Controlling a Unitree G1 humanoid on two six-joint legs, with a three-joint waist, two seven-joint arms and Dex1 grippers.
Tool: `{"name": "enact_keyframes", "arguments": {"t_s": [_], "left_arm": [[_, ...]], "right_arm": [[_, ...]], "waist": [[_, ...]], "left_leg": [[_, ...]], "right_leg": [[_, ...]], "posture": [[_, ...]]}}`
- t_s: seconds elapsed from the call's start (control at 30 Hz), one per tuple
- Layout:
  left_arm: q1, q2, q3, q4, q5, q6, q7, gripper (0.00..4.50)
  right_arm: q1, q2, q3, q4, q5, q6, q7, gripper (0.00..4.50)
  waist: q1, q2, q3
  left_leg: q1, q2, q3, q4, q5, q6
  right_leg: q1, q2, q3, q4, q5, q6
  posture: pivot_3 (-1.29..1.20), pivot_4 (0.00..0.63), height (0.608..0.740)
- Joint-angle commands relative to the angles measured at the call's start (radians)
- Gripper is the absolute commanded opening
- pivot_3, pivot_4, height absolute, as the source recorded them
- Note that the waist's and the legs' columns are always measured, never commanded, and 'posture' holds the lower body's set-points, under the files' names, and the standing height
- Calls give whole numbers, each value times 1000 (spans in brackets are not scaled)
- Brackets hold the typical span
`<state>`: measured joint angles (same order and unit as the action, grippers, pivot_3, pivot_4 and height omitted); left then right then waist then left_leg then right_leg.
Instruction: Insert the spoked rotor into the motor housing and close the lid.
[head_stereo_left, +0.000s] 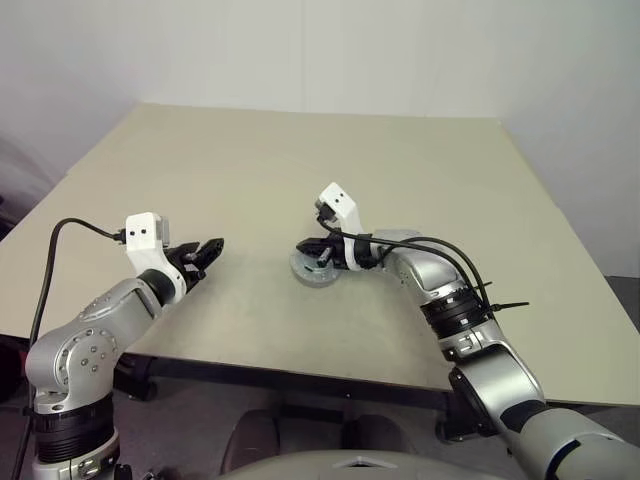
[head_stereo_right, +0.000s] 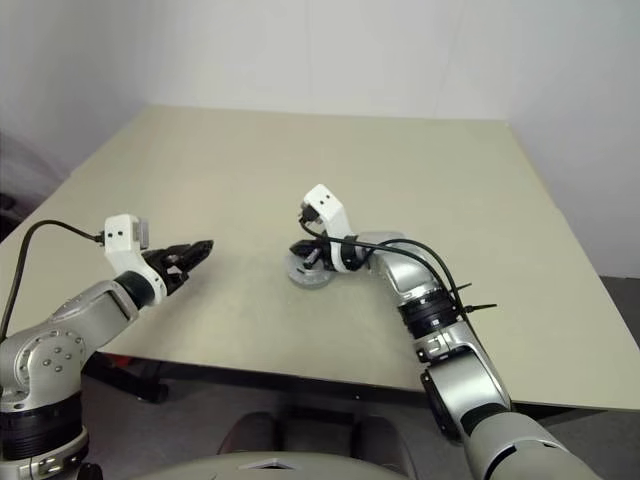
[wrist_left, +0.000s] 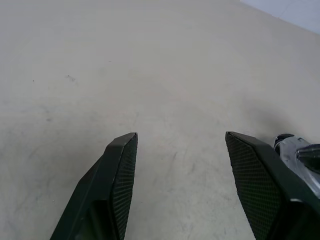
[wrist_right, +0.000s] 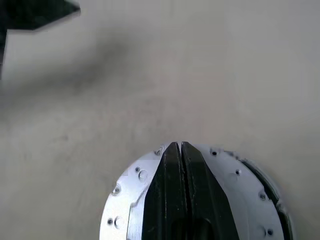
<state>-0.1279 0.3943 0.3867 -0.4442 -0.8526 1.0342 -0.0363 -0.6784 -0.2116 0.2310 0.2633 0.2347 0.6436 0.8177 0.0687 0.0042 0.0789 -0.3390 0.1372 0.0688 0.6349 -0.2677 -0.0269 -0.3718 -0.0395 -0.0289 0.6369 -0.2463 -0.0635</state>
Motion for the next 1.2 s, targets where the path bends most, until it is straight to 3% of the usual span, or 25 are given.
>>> {"name": "enact_keyframes", "arguments": {"t_s": [0.03, 0.07, 0.17, 0.4, 0.57, 1.2], "left_arm": [[-25, 12, -2, -14, 1, -9, -8, 3018], [-27, 11, -5, -12, 3, -9, -9, 3018], [-34, 11, -14, -6, 9, -11, -14, 3018], [-49, 14, -24, 1, 8, -7, -23, 3018], [-52, 15, -31, 4, 11, -6, -28, 3018], [-44, 40, -9, -8, -1, 12, -28, 3018]], "right_arm": [[-28, -26, -64, -61, 76, -2, 75, 7], [-26, -33, -70, -60, 85, -5, 89, 7], [-8, -60, -73, -49, 81, -58, 126, 582], [31, -91, -49, -38, 55, -124, 169, 2997], [47, -87, -23, -15, 14, -169, 161, 4462], [105, -63, 6, 54, -63, -266, 142, 4462]], "waist": [[0, 0, 0], [0, 0, 0], [-1, 0, 0], [0, 0, 0], [-1, 0, 0], [-1, 0, 0]], "left_leg": [[0, 0, 0, 0, 0, 0], [0, 0, 0, 0, 0, 0], [0, 0, 0, 0, 0, 0], [0, 0, 0, 0, 0, 0], [0, 0, 0, 0, 0, 0], [-1, 0, 0, -1, 0, 1]], "right_leg": [[0, 0, 0, 0, 0, 0], [0, 0, 0, 0, 0, 0], [0, 0, 0, 0, 0, 0], [0, 0, 0, -1, 0, 0], [0, 0, 0, -1, 0, 0], [-1, 0, 0, -2, 0, 0]], "posture": [[0, 0, 740], [0, 0, 740], [0, 0, 740], [0, 0, 740], [0, 0, 740], [0, 0, 740]]}}
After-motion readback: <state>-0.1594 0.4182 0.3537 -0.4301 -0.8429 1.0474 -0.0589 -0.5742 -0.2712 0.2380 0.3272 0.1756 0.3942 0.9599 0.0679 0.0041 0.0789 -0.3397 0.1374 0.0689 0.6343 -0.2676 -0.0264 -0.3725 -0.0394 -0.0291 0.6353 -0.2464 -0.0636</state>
